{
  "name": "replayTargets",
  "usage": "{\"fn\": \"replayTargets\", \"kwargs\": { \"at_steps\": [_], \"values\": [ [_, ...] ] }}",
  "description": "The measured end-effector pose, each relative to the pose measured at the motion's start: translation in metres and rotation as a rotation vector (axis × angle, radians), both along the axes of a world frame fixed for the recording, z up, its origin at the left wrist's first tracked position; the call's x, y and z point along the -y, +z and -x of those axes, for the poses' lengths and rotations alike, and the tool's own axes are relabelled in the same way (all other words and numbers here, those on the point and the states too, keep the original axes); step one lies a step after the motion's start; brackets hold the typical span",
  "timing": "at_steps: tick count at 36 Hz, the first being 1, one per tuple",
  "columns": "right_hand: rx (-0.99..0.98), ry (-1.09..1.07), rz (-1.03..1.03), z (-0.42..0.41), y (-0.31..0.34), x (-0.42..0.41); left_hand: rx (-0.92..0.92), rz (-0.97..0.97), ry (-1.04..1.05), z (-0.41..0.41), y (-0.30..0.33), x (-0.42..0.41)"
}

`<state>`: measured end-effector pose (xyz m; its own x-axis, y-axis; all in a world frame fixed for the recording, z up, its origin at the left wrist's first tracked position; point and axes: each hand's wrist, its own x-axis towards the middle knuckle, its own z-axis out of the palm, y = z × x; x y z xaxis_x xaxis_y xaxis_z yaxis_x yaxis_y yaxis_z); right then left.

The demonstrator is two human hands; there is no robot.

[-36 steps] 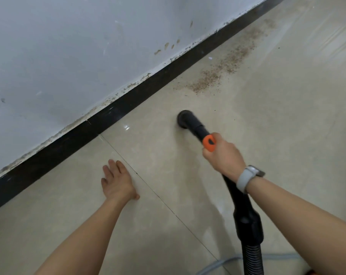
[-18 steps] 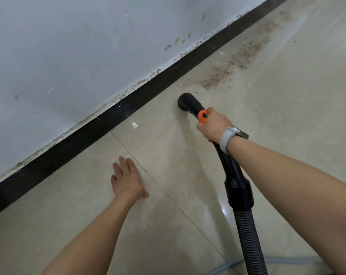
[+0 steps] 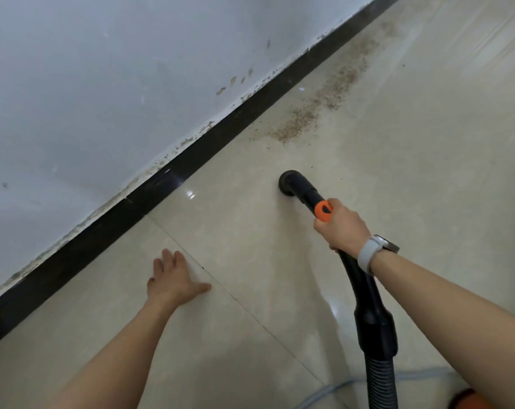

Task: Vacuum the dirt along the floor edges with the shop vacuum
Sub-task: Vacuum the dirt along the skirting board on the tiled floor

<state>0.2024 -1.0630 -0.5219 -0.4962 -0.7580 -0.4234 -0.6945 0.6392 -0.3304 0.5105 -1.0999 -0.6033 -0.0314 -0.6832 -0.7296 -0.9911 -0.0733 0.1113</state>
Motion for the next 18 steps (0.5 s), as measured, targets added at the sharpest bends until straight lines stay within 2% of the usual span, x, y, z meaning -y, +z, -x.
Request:
{"fn": "replayTargets", "kwargs": {
  "at_steps": [4, 9, 13, 18],
  "values": [
    [0.000, 0.041, -0.037, 0.011, -0.005, -0.039, -0.001, -0.006, 0.009, 0.006, 0.007, 0.017],
    [0.021, -0.163, -0.015, 0.049, -0.010, -0.060, -0.038, -0.061, -0.056, 0.040, 0.027, 0.019],
    [0.044, -0.328, 0.000, 0.079, -0.013, -0.044, -0.087, -0.060, -0.149, 0.071, 0.049, 0.023],
    [0.144, -0.302, 0.040, 0.079, -0.010, 0.007, -0.080, 0.023, -0.252, 0.101, 0.079, 0.036]
  ]
}}
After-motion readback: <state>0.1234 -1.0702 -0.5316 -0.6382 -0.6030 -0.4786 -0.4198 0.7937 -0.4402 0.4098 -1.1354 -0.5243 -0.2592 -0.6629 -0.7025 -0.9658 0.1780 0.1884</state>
